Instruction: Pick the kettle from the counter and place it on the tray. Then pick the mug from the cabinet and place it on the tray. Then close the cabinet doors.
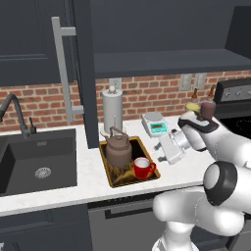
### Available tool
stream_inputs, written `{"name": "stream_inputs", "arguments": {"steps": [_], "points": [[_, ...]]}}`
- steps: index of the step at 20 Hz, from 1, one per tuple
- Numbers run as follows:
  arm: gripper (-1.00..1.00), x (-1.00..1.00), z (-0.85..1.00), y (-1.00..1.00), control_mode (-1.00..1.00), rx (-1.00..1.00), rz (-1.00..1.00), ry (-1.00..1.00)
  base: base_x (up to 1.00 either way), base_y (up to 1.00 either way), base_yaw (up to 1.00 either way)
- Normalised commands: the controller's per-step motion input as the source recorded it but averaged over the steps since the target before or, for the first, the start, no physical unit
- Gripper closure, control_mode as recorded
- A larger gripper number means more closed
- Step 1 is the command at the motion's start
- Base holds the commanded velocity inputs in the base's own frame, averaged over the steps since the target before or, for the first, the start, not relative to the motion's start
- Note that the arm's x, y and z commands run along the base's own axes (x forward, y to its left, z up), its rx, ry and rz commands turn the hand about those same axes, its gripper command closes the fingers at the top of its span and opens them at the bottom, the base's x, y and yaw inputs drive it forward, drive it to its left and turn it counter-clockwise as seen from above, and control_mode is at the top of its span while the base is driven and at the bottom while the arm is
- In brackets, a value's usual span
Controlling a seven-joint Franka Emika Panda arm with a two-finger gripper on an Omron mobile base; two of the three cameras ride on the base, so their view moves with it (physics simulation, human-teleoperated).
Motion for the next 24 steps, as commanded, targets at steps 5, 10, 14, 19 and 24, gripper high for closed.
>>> {"name": "stream_inputs", "arguments": {"steps": [5, 10, 14, 19, 24], "points": [[-1.0, -0.33, 0.39, 0.0, -1.0, 0.0, -0.18, 0.0, 0.0, 0.0, 0.0], [-1.0, -0.36, 0.38, 0.0, -1.0, 0.0, -0.32, 0.0, 0.0, 0.0, 0.0], [-1.0, -0.32, 0.42, 0.0, -1.0, 0.0, -0.35, 0.03, 0.0, 0.0, 0.0], [-1.0, -0.31, 0.52, 0.0, -1.0, 0.0, -0.18, 0.05, 0.0, 0.0, 0.0], [-1.0, -0.28, 0.53, 0.0, -1.0, 0.0, -0.04, 0.14, 0.0, 0.0, 0.0]]}}
